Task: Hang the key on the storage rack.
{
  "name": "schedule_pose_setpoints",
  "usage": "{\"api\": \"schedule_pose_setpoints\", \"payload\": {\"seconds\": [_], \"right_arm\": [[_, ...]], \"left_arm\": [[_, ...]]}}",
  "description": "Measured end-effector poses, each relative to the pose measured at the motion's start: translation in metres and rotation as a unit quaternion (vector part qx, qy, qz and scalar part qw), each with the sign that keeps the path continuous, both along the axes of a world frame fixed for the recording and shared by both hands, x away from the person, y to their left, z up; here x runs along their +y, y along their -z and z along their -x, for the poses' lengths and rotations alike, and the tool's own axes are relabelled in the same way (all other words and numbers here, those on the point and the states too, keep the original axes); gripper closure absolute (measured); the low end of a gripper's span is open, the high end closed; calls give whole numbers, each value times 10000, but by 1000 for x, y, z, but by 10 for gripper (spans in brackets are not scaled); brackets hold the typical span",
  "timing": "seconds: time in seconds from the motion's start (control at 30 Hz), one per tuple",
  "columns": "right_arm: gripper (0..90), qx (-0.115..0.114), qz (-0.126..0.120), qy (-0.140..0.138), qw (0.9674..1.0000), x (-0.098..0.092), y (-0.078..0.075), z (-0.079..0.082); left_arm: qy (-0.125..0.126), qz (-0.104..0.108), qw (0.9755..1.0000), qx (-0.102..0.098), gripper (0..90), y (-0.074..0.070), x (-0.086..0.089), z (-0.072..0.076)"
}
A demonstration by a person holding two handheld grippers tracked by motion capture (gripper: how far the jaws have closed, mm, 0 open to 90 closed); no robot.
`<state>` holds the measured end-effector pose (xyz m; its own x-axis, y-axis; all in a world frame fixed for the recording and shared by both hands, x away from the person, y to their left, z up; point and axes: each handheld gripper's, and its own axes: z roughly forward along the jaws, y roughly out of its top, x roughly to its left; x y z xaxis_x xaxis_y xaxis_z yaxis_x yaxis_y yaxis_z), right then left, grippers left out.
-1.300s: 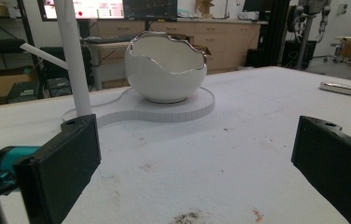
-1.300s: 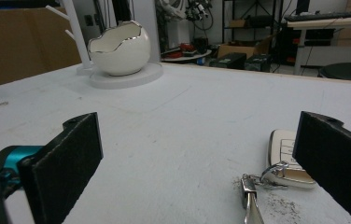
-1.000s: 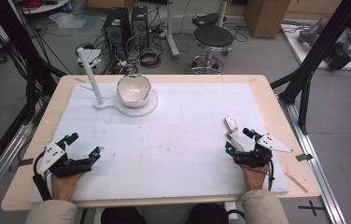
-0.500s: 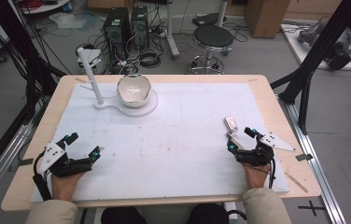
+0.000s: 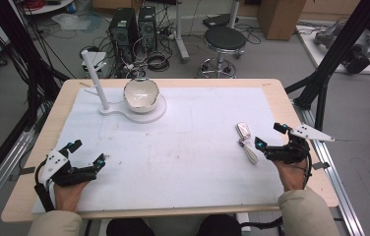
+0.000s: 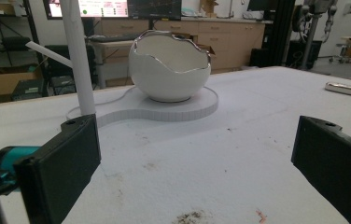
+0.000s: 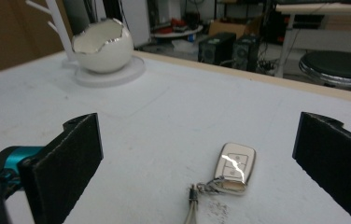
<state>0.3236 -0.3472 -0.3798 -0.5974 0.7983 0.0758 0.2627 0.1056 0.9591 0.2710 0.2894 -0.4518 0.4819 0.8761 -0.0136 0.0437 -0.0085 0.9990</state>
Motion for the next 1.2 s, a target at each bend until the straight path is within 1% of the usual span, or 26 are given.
{"api": "schedule_pose_setpoints", "payload": {"seconds": [0.03, 0.07, 0.13, 0.17, 0.2, 0.23, 0.3, 0.33, 0.5, 0.53, 0.57, 0.6, 0.63, 0.67, 0.7, 0.73, 0.77, 0.8, 0.83, 0.97, 1.03, 1.07, 1.1, 1.13, 1.17, 1.2], "right_arm": [[6, 119, 186, 3, 9998, -2, -6, -4], [6, 119, 186, 3, 9998, -2, -6, -4], [6, 352, 448, -36, 9984, -4, -13, -10], [6, 352, 448, -36, 9984, -4, -13, -10], [6, 614, 575, -86, 9964, -4, -15, -15], [6, 766, 632, -133, 9950, -3, -16, -17], [7, 1041, 813, -181, 9911, -1, -17, -22], [7, 1041, 813, -181, 9911, -1, -17, -22], [7, 1520, 1167, -273, 9811, 5, -15, -30], [7, 1680, 1328, -275, 9764, 8, -11, -32], [7, 1731, 1395, -280, 9746, 9, -9, -33], [7, 1731, 1395, -280, 9746, 9, -9, -33], [7, 1855, 1523, -308, 9703, 11, -5, -35], [7, 1855, 1523, -308, 9703, 11, -5, -35], [10, 1990, 1662, -319, 9653, 14, -2, -36], [10, 1990, 1662, -319, 9653, 14, -2, -36], [27, 2055, 1727, -341, 9627, 15, 0, -37], [43, 2196, 1862, -414, 9568, 18, 3, -39], [43, 2196, 1862, -414, 9568, 18, 3, -39], [43, 2505, 2059, -404, 9451, 23, 8, -42], [46, 2611, 2106, -380, 9413, 25, 10, -44], [49, 2697, 2170, -393, 9373, 26, 11, -45], [49, 2697, 2170, -393, 9373, 26, 11, -45], [53, 2733, 2208, -388, 9354, 26, 12, -46], [54, 2832, 2286, -375, 9307, 28, 13, -47], [54, 2832, 2286, -375, 9307, 28, 13, -47]], "left_arm": [[0, 0, 10000, -4, 17, 0, 0, 0], [1, 3, 10000, -2, 17, 0, 0, 0], [-2, -19, 10000, 0, 17, 0, 0, 0], [4, -22, 10000, 6, 17, 0, 0, 0], [18, -19, 10000, 25, 17, 0, -1, -1], [19, -55, 10000, 40, 17, 0, 0, -1], [26, -44, 10000, 40, 17, 0, -1, -1], [21, -45, 10000, 36, 17, 0, 0, -1], [22, -43, 10000, 40, 17, 0, 0, -1], [17, -48, 10000, 40, 17, 0, 0, -1], [20, -54, 10000, 29, 17, 0, -1, -1], [17, -52, 10000, 23, 17, 0, -1, -1], [17, -54, 10000, 32, 17, 0, -1, 0], [20, -45, 10000, 35, 17, 0, -1, 0], [19, -54, 10000, 34, 17, 0, 0, 0], [20, -54, 10000, 33, 17, 0, -1, 0], [23, -52, 10000, 32, 17, 0, -1, 0], [22, -52, 10000, 31, 17, 0, -1, 0], [23, -51, 10000, 28, 17, 0, -1, 0], [20, -54, 10000, 26, 17, 0, -1, 0], [18, -50, 10000, 28, 17, 0, -1, 0], [17, -48, 10000, 29, 17, 0, -1, 0], [13, -50, 10000, 25, 17, 0, 0, 0], [19, -54, 10000, 25, 17, 0, 0, 0], [17, -56, 10000, 27, 17, 0, 0, 0], [14, -46, 10000, 26, 17, 0, 0, 0]]}}
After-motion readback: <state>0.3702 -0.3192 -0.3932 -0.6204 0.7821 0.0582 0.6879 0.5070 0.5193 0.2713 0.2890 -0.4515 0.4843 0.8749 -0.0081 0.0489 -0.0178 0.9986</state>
